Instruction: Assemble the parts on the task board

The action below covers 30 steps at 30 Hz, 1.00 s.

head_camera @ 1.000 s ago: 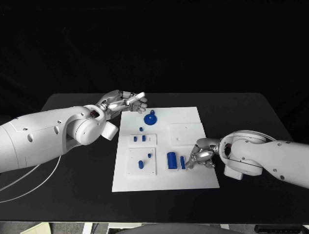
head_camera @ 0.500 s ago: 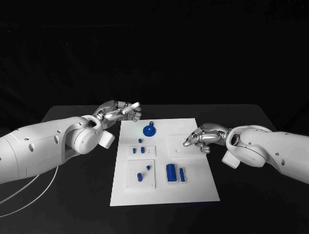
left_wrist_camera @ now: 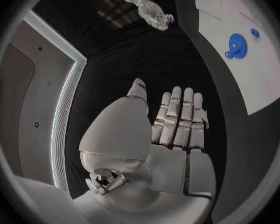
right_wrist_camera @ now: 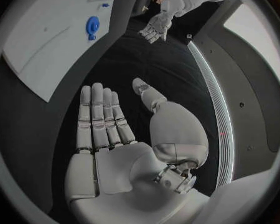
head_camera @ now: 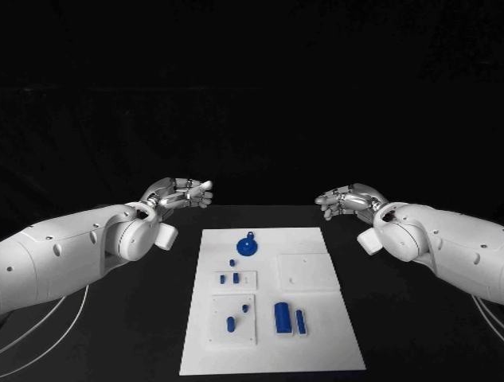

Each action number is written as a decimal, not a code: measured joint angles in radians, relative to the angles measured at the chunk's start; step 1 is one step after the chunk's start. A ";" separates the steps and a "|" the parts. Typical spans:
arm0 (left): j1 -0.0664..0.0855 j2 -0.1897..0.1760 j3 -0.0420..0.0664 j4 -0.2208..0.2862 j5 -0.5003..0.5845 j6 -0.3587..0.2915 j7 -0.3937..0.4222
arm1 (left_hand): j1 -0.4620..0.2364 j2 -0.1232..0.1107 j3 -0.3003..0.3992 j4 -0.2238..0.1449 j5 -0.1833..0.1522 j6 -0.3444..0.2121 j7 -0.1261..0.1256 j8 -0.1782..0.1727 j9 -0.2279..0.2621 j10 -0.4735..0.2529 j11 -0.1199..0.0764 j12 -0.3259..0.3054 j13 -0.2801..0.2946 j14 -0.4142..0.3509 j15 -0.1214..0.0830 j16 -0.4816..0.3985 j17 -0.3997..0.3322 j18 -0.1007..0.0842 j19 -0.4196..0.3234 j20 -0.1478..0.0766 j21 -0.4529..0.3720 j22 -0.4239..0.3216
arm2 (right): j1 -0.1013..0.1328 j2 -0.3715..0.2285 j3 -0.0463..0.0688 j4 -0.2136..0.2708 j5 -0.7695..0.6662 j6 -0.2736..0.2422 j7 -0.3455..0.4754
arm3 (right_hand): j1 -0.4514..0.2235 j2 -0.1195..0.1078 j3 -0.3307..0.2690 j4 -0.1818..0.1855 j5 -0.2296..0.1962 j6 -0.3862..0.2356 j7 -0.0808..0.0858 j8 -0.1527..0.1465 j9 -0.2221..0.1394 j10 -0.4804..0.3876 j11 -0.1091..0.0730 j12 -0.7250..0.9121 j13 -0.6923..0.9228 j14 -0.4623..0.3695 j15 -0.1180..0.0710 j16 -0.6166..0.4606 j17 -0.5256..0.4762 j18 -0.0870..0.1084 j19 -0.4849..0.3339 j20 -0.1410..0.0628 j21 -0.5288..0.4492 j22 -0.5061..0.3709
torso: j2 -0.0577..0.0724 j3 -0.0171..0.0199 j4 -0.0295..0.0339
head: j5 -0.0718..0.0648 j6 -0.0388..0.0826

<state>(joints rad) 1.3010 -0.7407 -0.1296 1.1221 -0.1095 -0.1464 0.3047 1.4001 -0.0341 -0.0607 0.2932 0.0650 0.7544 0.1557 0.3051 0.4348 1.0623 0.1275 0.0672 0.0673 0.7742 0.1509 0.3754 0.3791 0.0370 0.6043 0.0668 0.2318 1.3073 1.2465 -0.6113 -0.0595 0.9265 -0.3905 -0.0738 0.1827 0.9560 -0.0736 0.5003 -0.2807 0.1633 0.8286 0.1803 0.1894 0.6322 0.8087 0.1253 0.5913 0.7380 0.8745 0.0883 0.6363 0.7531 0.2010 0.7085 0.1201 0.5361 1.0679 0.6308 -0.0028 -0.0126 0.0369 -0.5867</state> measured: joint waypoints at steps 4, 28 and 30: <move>0.000 0.034 0.001 -0.051 0.031 -0.016 0.015 | 0.000 0.000 0.000 0.000 0.000 -0.020 -0.019 -0.013 -0.008 -0.058 -0.005 -0.001 -0.002 -0.031 0.000 -0.023 -0.010 -0.016 -0.006 -0.008 -0.012 0.001 | -0.019 0.022 0.014 -0.062 0.053 -0.001 0.026 | 0.015 0.007 0.016 -0.006 -0.001 -0.018 -0.008 -0.007 -0.032 0.067 0.028 -0.219 -0.281 -0.043 0.047 -0.157 -0.136 -0.018 -0.081 0.046 -0.110 -0.075 | -0.011 0.0001 -0.0003 | 0.005 0.011; -0.063 0.035 0.035 0.033 0.070 -0.095 0.048 | -0.812 0.029 0.052 -0.254 -0.051 -0.659 -0.139 -0.268 -0.378 -0.936 -0.112 -0.056 -0.058 -0.679 -0.131 -0.332 -0.331 -0.022 -0.528 -0.059 -0.206 -0.829 | -0.058 -0.016 0.027 0.072 0.116 -0.090 0.082 | -0.828 0.067 -0.437 0.243 -0.140 -0.724 -0.160 -0.164 -0.558 -0.686 -0.104 -0.570 -0.710 -0.771 -0.067 -0.593 -0.690 -0.172 -0.641 -0.092 -0.494 -0.941 | -0.065 0.0037 0.0087 | -0.023 -0.005; -0.088 0.025 0.049 0.087 0.071 -0.134 0.057 | -0.987 0.031 0.057 -0.264 -0.057 -0.688 -0.144 -0.279 -0.396 -0.974 -0.117 -0.056 -0.061 -0.708 -0.137 -0.345 -0.346 -0.022 -0.550 -0.061 -0.213 -0.973 | -0.072 -0.032 0.031 0.133 0.131 -0.126 0.094 | -0.867 0.069 -0.456 0.255 -0.144 -0.755 -0.166 -0.170 -0.581 -0.723 -0.111 -0.573 -0.718 -0.802 -0.073 -0.606 -0.709 -0.172 -0.660 -0.102 -0.507 -0.979 | -0.073 0.0033 0.0103 | -0.029 -0.009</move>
<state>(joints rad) 1.2126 -0.7162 -0.0807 1.2095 -0.0381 -0.2805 0.3615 0.4129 -0.0035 -0.0040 0.0293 0.0085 0.0665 0.0116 0.0259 0.0393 0.0878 0.0107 0.0115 0.0066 0.0665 0.0143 0.0304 0.0336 0.0155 0.0541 0.0059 0.0190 0.3346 1.1747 -0.6433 -0.0284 1.0597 -0.2594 -0.2002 0.2769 0.0890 -0.0048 0.0444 -0.0261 0.0194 0.0732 0.0143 0.0193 0.0516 0.0854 0.0147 0.0184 0.0198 0.0723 0.0150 0.0307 0.0438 0.0287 0.0484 0.0181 0.0292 0.0884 0.5577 0.0005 -0.0023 0.0076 -0.5956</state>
